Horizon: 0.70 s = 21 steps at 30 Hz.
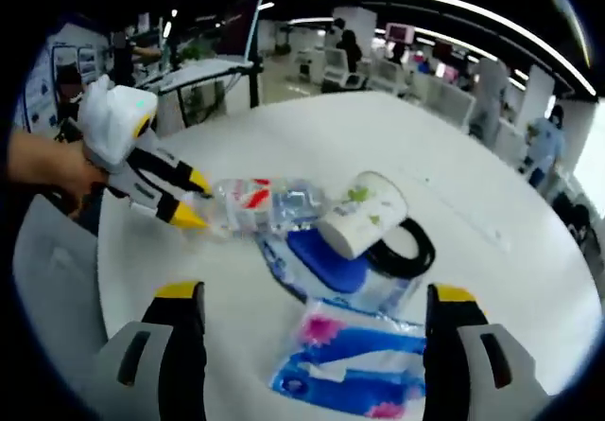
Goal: Arrange the tabletop items into an orderly group along one side of the table until the central work area is clear of visible clutter.
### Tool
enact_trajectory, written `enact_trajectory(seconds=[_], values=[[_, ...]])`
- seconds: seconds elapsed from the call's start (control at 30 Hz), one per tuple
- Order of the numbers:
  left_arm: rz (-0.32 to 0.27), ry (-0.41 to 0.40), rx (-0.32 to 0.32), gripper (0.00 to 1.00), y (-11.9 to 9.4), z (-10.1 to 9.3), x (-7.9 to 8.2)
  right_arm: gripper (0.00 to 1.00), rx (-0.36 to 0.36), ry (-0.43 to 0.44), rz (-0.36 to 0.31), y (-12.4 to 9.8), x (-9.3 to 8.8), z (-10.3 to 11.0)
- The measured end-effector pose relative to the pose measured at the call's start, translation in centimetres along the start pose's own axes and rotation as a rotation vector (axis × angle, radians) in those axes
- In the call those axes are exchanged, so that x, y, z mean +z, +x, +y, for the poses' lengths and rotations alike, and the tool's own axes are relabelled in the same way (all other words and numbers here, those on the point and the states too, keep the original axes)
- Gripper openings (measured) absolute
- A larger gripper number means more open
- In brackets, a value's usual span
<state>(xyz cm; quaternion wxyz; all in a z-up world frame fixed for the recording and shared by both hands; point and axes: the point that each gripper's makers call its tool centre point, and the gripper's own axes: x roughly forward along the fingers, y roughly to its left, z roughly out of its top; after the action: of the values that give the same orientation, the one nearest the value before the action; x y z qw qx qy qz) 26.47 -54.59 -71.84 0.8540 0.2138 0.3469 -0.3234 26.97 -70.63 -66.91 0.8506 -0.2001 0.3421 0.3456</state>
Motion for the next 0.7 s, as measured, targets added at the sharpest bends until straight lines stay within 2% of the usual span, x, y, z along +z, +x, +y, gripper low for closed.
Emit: enact_trajectory(seconds=[0.13,0.33,0.4,0.53,0.7], values=[[0.033,0.103,-0.008,0.22,-0.7,0.0,-1.2,0.95,0.060,-0.079,0.038,0.8,-0.1,1.2],[0.053,0.178,-0.042,0.21,-1.2,-0.5,-3.0,0.93,0.167,-0.184,0.091,2.0,0.2,3.0],[0.058,0.262,-0.029,0.21,-1.5,-0.4,-3.5,0.93,0.204,-0.238,0.105,2.4,0.4,3.8],[0.041,0.239,-0.043,0.21,-1.5,-0.8,-3.7,0.90,0.251,-0.395,0.163,3.2,0.3,4.7],[0.029,0.306,-0.046,0.22,-1.5,-0.6,-3.3,0.86,0.320,-0.514,0.202,4.7,1.1,6.0]])
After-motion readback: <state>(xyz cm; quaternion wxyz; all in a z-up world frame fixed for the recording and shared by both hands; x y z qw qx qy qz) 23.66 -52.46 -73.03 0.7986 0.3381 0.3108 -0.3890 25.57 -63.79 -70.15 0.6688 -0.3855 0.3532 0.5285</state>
